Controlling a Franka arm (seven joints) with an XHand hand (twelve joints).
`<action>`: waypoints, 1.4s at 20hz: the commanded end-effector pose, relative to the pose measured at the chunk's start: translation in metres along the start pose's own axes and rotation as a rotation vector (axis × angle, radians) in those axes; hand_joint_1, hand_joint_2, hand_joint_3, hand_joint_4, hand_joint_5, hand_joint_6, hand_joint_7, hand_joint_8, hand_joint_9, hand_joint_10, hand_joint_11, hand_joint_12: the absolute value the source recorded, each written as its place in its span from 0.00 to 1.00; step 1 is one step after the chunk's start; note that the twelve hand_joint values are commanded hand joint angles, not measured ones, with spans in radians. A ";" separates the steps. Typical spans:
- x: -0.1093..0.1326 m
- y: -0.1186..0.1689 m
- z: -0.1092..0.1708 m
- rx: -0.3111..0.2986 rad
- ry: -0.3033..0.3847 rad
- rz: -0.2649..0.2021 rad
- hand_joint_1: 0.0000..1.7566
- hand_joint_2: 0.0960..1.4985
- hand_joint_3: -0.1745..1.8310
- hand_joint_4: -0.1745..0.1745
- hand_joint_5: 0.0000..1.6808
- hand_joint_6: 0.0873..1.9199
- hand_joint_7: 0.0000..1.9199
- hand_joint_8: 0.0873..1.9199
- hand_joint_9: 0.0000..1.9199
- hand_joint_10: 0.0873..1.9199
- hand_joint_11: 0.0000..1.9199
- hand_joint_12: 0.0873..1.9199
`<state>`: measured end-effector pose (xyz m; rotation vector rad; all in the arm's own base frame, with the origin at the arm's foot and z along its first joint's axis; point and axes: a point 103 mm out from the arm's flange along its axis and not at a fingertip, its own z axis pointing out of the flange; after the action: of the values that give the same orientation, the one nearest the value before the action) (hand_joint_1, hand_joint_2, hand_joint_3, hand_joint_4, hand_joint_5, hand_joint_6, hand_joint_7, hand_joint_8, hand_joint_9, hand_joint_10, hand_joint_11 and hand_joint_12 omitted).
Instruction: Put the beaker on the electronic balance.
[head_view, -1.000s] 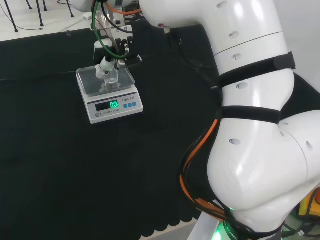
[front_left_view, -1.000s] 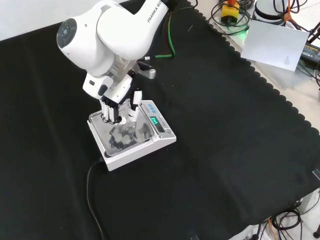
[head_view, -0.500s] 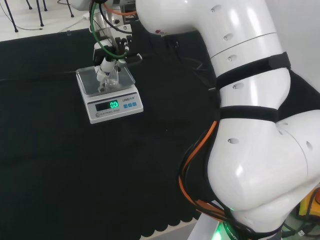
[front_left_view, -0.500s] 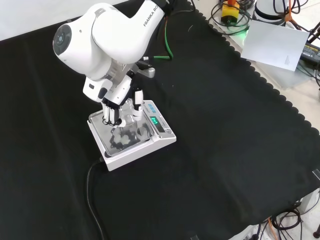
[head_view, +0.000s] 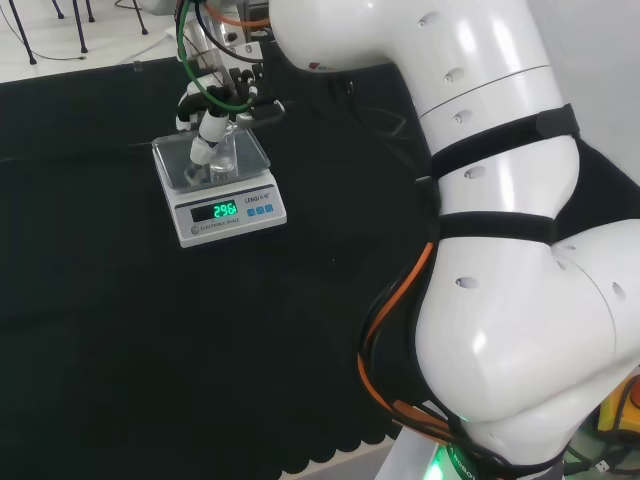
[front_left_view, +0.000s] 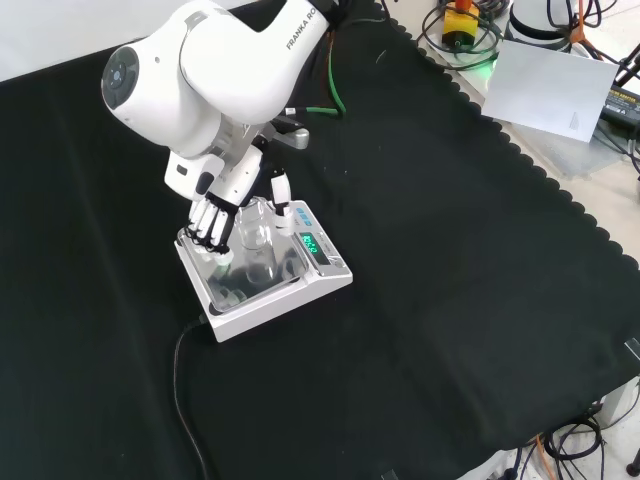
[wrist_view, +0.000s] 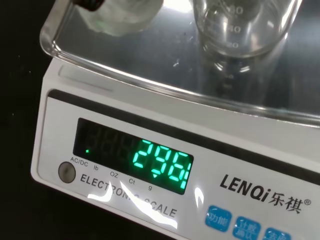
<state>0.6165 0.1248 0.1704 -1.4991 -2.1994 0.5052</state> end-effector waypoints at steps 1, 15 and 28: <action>0.000 -0.033 -0.022 -0.060 -0.055 0.002 0.52 0.52 0.00 0.41 0.14 0.22 0.04 0.38 0.00 0.36 0.09 0.76; -0.009 -0.141 -0.094 -0.360 -0.158 0.062 0.55 0.61 0.00 0.19 0.48 0.43 0.45 0.41 0.52 0.40 0.44 0.63; -0.040 -0.238 -0.077 -0.404 -0.153 0.244 0.66 0.74 0.00 0.16 0.67 0.39 0.66 0.39 0.72 0.39 0.77 0.44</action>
<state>0.5141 0.0498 0.3427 -1.8489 -2.4302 0.2822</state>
